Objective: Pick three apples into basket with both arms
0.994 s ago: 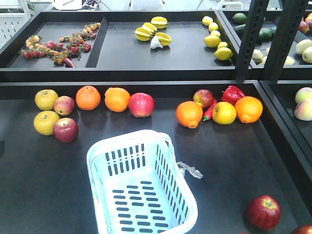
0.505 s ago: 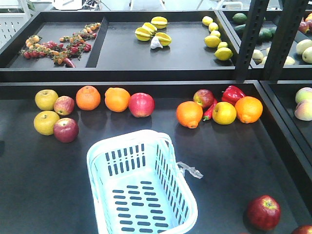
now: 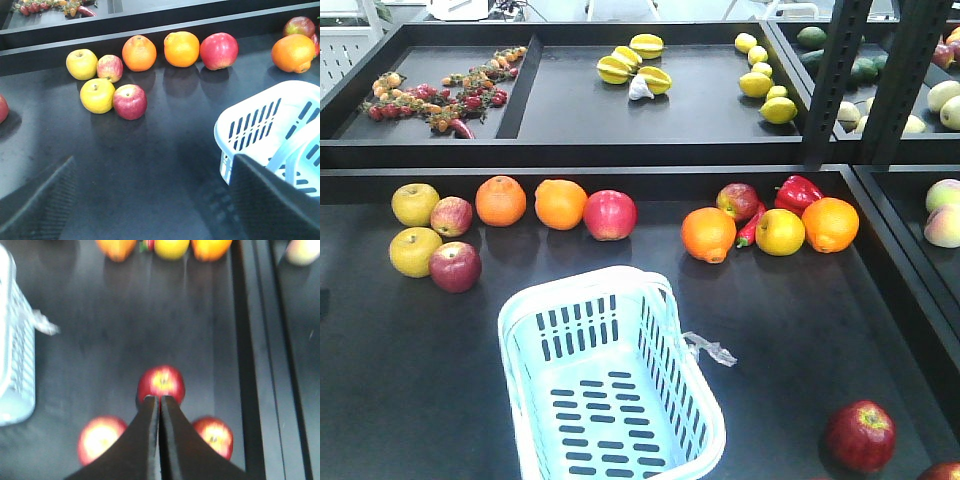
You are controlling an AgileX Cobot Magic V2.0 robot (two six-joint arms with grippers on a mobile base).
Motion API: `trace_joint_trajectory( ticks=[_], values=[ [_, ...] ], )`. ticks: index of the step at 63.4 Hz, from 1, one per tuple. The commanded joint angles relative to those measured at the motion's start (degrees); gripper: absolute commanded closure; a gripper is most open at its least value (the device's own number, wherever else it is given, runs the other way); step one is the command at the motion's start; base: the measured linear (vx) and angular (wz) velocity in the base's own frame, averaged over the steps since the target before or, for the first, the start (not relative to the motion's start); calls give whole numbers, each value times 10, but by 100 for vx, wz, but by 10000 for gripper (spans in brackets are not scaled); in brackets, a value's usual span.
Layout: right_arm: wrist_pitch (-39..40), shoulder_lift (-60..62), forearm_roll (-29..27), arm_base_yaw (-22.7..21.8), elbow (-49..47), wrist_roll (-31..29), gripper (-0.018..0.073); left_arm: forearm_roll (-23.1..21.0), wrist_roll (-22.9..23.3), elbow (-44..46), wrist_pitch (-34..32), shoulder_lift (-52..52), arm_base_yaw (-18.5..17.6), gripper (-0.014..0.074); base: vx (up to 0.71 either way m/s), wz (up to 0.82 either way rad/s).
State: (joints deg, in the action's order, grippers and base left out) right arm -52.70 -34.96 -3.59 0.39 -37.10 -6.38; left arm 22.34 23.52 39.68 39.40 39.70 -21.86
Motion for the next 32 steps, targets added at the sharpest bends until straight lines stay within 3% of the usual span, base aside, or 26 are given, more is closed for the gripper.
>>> trace_joint_trajectory(
  ticks=[1, 14, 23, 32],
  values=[
    [18, -28, 3, -3, -20, -8, 566, 10, 6, 13, -32, -2, 1, 11, 0, 0],
    [-14, -38, -5, -3, -19, -8, 511, 10, 6, 13, -31, -2, 1, 11, 0, 0],
    [-54, -38, -31, -3, -19, -20, 369, 10, 6, 13, -31, -2, 1, 11, 0, 0],
    [-78, -38, -33, -3, -19, -40, 165, 10, 6, 13, -31, -2, 1, 11, 0, 0]
  ],
)
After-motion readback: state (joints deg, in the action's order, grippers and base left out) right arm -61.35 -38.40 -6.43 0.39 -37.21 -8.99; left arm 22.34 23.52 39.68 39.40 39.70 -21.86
